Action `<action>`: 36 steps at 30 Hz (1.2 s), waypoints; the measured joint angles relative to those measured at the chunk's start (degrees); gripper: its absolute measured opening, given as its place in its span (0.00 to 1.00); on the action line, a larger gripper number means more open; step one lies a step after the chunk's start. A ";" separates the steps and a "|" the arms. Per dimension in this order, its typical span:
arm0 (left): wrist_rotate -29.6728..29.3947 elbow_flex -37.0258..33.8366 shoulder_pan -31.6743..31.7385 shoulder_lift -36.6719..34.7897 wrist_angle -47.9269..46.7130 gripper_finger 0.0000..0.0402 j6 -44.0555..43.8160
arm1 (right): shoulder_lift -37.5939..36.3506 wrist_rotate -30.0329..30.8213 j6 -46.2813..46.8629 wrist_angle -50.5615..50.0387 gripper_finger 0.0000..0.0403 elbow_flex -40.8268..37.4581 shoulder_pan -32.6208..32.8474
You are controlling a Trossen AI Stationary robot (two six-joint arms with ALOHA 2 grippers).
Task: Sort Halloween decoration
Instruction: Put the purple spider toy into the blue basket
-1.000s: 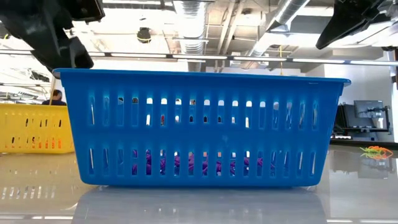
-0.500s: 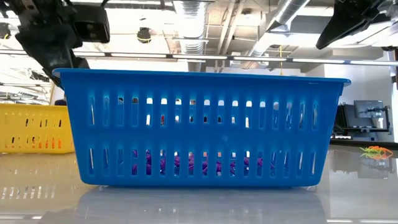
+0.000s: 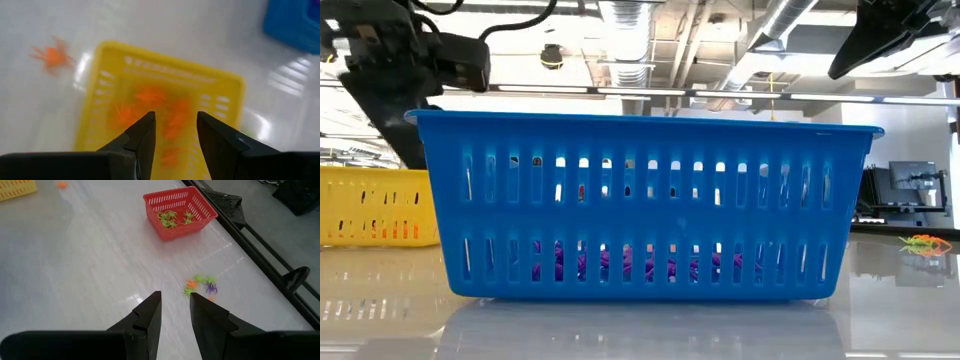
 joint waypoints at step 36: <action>9.06 4.76 -13.62 20.99 24.96 0.33 1.41 | -0.02 0.11 -11.15 5.69 0.33 0.00 -5.54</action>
